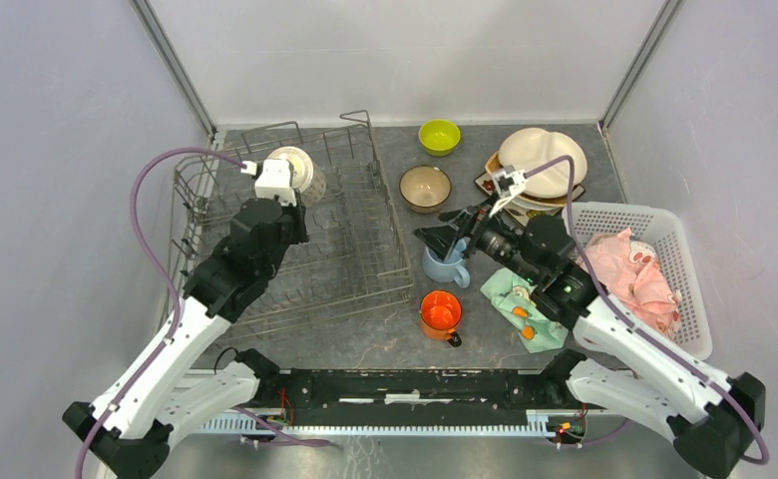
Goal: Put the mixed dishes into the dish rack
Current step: Position the cup upside down at the center of the board.
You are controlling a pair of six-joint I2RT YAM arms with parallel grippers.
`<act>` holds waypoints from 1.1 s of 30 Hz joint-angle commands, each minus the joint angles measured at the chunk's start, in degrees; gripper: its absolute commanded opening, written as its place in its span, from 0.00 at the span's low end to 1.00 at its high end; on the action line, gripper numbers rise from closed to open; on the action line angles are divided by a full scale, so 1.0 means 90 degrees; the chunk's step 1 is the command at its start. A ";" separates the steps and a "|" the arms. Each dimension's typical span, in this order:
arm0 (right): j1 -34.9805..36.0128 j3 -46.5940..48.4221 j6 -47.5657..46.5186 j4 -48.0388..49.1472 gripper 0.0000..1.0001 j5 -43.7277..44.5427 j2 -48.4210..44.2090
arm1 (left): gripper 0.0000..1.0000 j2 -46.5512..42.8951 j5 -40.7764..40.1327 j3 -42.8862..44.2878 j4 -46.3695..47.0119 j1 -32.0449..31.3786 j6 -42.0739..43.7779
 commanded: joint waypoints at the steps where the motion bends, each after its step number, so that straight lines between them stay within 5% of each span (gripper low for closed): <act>1: -0.0008 -0.0332 -0.0594 -0.0608 0.98 0.0297 -0.0646 | 0.02 0.0303 -0.0522 0.0687 0.0534 0.0070 0.0201; 8: -0.0014 -0.0814 -0.0742 -0.0756 0.98 0.0106 -0.1564 | 0.02 0.0847 0.0441 0.0751 0.0784 0.0795 0.0174; 15: -0.0008 -0.0966 -0.0896 -0.1057 0.98 0.0393 -0.2337 | 0.02 0.1261 0.2433 0.0589 0.1252 0.2756 0.0220; 29: -0.0005 -0.0584 -0.1177 -0.1635 0.98 0.0601 -0.2375 | 0.02 0.2234 0.2153 0.0500 0.2438 0.2880 0.0663; 33: -0.0007 -0.0639 -0.1112 -0.1516 0.98 0.0651 -0.2387 | 0.02 0.2641 0.2661 0.0605 0.2601 0.2877 0.0611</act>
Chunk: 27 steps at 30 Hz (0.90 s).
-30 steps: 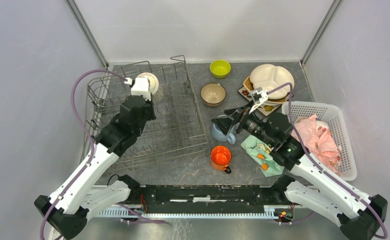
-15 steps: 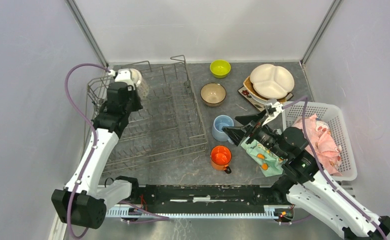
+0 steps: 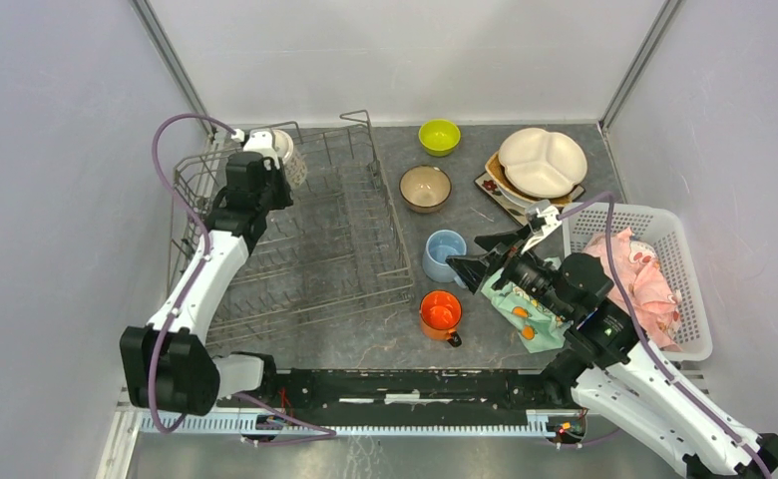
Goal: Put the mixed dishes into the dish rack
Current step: Position the cup upside down at the center of the board.
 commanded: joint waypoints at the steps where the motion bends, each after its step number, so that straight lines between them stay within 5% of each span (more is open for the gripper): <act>1: -0.0003 0.0252 -0.0052 0.0183 0.98 0.0157 -0.0009 | 0.02 0.0285 0.0315 0.0428 0.1322 -0.0006 0.0291; 27: -0.0012 0.0552 0.0087 0.0301 0.98 0.0143 0.0774 | 0.02 0.1837 0.0453 0.0959 0.1944 -0.0379 -0.0570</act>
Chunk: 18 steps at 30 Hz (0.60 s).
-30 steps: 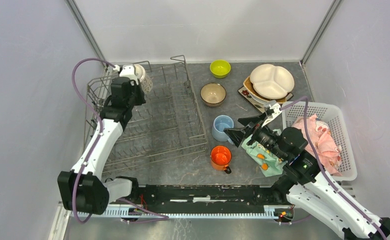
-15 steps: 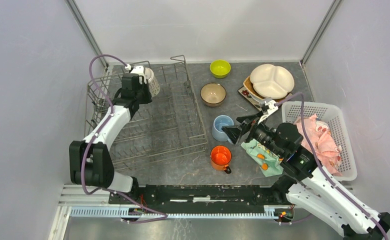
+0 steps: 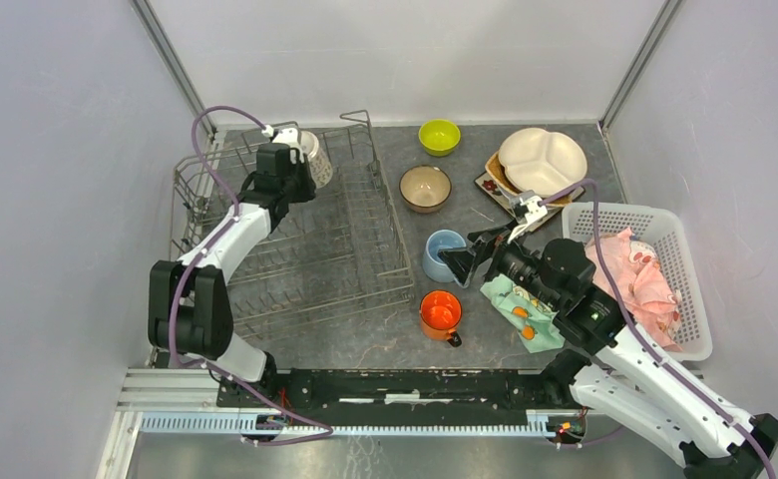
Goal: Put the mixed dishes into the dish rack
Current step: Position the cup upside down at the center of the board.
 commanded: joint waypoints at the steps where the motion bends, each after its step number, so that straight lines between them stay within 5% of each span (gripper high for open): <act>1: -0.0009 0.0270 0.0046 0.0314 0.98 0.0034 0.0037 | 0.02 -0.0072 -0.0145 0.0495 0.1014 -0.0199 -0.0203; 18: -0.0013 0.0346 0.0019 0.0007 0.98 0.0238 -0.0120 | 0.08 0.0385 -0.0728 0.0479 0.0869 -0.0400 -0.0492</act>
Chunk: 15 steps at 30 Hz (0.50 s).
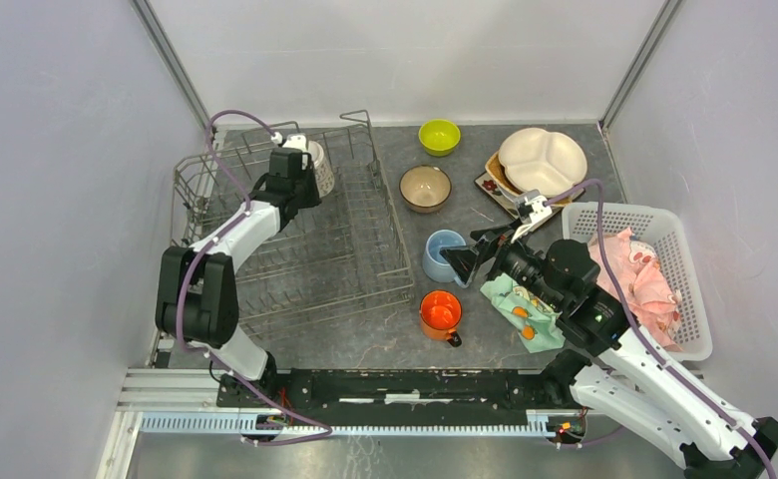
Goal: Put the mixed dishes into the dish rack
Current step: Position the cup upside down at the center of the board.
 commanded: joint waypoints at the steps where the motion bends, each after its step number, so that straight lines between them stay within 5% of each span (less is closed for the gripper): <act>1: -0.0013 0.0266 0.0020 0.0052 0.98 0.0134 -0.0046 | 0.08 -0.0087 -0.0241 0.0484 0.0896 -0.0141 -0.0341; 15: -0.0011 0.0184 0.0007 -0.0024 0.98 0.0278 -0.0160 | 0.18 0.0124 -0.0463 0.0641 0.0426 -0.0242 -0.0434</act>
